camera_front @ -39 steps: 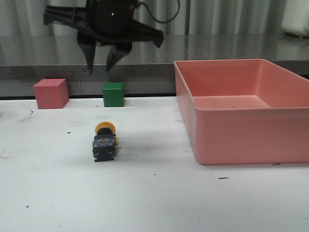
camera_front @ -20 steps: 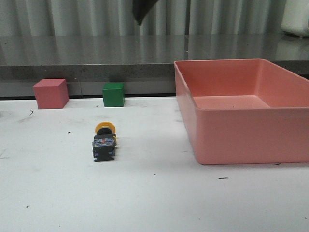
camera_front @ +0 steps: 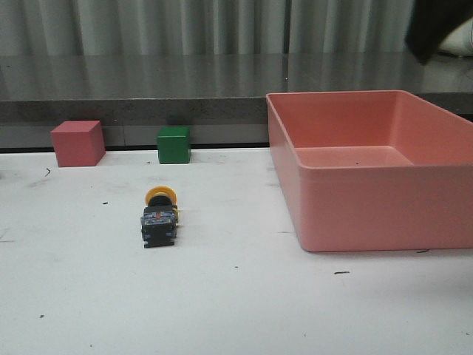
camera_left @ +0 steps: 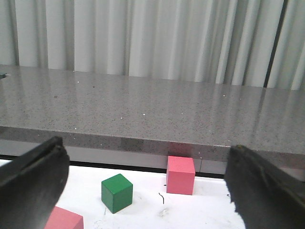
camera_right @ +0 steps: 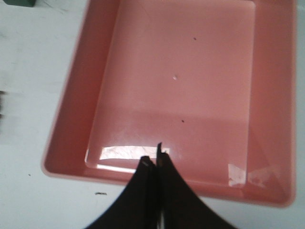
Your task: Place and stand button with both arms
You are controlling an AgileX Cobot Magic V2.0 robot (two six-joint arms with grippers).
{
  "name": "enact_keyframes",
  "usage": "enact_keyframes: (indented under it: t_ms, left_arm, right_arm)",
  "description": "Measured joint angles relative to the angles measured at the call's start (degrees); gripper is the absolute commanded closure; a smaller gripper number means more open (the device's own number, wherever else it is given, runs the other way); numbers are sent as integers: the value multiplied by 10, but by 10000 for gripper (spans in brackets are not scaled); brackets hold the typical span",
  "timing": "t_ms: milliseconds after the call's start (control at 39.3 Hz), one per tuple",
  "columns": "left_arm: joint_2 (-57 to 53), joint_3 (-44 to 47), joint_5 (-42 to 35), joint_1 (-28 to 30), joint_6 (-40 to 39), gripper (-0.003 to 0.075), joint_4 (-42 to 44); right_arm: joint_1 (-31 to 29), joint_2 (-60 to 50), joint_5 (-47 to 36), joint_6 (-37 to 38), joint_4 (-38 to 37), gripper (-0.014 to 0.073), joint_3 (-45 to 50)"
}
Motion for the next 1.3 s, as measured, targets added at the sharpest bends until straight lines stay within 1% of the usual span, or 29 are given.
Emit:
enact_keyframes:
  t_ms: [203,457,610,737,890,1067,1220,1296]
  left_arm:
    - [0,0,0,0,0,79,0]
    - [0,0,0,0,0,79,0]
    - [0,0,0,0,0,79,0]
    - [0,0,0,0,0,79,0]
    - [0,0,0,0,0,79,0]
    - [4,0,0,0,0,79,0]
    - [54,-12,0,-1,0,79,0]
    - [92,-30,0,-13,0,79,0]
  right_arm:
    - [-9,-137,-29,-1,0,658,129]
    - [-9,-332,-120,-2,-8,659,286]
    - [-9,-439,-153,-3,-28,664,348]
    - [-9,-502,-172,-3,-33,664,383]
    - [-9,-543,-191,-3,-37,664,404]
    - [-9,-547,-196,-3,-40,664,404]
    - [-9,-547,-197,-3,-40,664,404]
    - [-9,-547,-197,-3,-40,664,405]
